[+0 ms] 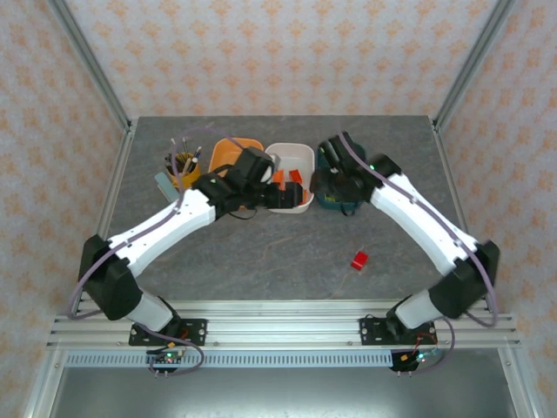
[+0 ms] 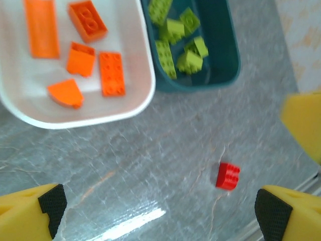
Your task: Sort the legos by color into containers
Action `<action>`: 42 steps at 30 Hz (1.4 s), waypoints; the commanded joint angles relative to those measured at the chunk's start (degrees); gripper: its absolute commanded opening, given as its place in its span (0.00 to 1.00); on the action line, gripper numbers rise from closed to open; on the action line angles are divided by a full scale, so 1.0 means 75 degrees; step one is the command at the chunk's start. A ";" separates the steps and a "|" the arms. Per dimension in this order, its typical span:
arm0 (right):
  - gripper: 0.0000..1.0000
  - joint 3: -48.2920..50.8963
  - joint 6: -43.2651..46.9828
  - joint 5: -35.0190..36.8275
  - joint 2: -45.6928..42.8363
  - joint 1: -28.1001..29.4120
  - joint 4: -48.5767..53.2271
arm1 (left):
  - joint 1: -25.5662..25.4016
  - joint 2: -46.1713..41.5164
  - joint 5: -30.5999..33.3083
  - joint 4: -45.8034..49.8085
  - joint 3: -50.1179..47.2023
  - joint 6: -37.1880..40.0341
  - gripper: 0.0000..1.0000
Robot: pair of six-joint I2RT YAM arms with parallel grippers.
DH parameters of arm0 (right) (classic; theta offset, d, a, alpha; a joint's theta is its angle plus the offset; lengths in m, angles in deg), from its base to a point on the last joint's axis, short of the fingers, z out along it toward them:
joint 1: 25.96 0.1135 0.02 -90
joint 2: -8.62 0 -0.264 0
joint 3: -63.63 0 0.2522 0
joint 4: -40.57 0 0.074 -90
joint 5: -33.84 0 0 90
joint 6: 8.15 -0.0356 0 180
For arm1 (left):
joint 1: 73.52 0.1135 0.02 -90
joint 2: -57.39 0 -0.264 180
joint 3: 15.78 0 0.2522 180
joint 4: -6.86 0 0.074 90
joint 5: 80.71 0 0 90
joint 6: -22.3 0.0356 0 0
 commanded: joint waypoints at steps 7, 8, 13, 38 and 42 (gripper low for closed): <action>0.60 0.1289 -0.2649 0.0581 -0.3082 0.0243 0.2411 | -0.1574 0.1156 0.0101 0.0086 0.0595 0.0557 0.96; 0.60 0.1250 -0.2784 0.0656 -0.3291 0.0243 0.2615 | -0.1759 0.1320 0.0248 0.0109 0.0682 0.0522 0.95; 0.60 0.0943 -0.3289 0.0941 -0.3892 0.0237 0.3853 | -0.2737 0.2302 0.1262 0.0341 0.1475 0.0344 0.93; 0.60 0.1137 -0.3135 -0.0059 -0.6676 0.0243 0.5336 | -0.4196 0.7505 0.3757 0.2942 0.7206 -0.0993 0.71; 0.60 0.1270 -0.3162 -0.0131 -0.6709 0.0243 0.5204 | -0.4199 0.7819 0.3792 0.3126 0.7512 -0.0959 0.64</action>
